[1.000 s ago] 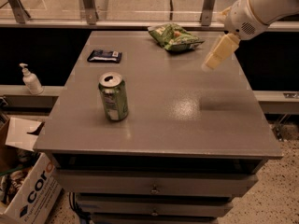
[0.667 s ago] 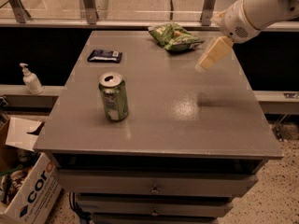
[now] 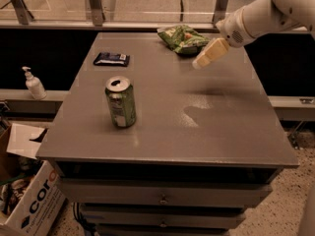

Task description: Move green jalapeno chip bag near green can

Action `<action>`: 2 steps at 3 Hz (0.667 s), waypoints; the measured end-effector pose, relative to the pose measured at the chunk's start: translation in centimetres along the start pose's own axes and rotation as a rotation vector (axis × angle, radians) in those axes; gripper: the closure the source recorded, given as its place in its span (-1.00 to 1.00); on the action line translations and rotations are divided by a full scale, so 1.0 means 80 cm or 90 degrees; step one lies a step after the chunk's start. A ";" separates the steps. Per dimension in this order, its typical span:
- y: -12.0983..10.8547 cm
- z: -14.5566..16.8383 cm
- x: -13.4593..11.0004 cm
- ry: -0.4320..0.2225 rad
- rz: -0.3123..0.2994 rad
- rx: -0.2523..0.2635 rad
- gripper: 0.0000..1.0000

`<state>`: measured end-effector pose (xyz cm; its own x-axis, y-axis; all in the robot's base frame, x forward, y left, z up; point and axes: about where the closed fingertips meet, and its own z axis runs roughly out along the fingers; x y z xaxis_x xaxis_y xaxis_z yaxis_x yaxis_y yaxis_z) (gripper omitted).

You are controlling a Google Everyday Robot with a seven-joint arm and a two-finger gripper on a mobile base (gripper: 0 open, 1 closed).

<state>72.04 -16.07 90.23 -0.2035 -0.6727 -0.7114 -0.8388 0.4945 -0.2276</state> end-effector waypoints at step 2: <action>-0.047 0.070 -0.010 -0.066 0.082 0.014 -1.00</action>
Offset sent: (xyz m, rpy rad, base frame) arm 0.0984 0.0178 -0.0283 0.2253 -0.0099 -0.1337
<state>78.21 -14.35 87.93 -0.2542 -0.5432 -0.8002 -0.7974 0.5859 -0.1444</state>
